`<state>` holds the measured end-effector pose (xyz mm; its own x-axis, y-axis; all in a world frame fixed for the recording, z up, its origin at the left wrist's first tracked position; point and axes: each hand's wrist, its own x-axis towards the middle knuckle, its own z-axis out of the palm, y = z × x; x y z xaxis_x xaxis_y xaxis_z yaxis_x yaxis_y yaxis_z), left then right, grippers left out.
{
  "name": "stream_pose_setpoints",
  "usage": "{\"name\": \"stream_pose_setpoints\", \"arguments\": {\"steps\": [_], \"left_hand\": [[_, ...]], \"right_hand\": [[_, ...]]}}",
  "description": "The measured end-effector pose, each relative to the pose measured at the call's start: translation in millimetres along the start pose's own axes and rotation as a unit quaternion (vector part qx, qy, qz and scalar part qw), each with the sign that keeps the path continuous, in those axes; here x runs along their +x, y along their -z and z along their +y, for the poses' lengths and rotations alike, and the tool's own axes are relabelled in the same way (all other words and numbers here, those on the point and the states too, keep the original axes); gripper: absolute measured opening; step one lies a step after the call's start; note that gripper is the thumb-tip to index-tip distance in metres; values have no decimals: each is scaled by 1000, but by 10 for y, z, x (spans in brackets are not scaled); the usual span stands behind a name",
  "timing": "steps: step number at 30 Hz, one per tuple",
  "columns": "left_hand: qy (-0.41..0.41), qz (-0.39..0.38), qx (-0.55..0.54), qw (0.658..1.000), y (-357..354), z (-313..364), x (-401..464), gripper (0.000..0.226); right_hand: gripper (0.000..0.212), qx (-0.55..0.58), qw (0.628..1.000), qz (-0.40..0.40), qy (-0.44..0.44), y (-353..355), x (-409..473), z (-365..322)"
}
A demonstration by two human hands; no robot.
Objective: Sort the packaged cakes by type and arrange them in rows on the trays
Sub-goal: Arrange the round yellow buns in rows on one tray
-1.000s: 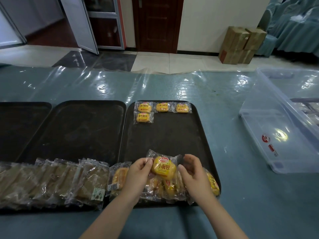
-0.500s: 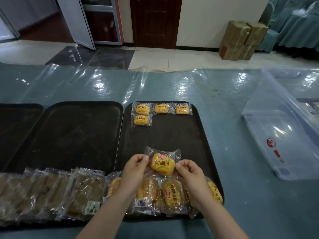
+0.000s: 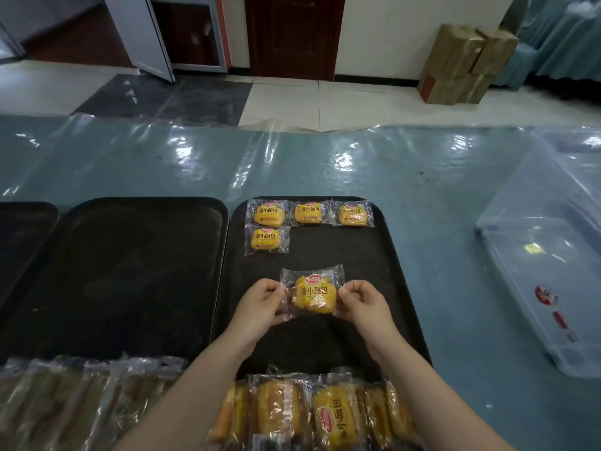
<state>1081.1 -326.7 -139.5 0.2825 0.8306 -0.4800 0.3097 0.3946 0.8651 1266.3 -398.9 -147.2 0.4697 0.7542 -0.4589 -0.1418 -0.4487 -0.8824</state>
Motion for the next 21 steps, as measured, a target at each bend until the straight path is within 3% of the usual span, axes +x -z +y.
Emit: {"name": "stream_pose_setpoints", "arguments": {"steps": [2,4,8,12,21], "left_hand": [[-17,2,66,998,70,-41,160,15],[-56,6,217,975,164,-109,332,28],[-74,-10,480,874,273,-210,546,76],[-36,-45,547,835,232,-263,650,101],[-38,-42,579,814,201,-255,730,106]], "right_hand": [[7,-8,1000,15,1,-32,208,-40],[7,-6,999,35,-4,-67,432,-92],[4,10,996,77,-36,-145,899,-163],[4,18,994,103,-43,-235,1279,-222],[4,-35,995,93,-33,-380,1739,-282]]}}
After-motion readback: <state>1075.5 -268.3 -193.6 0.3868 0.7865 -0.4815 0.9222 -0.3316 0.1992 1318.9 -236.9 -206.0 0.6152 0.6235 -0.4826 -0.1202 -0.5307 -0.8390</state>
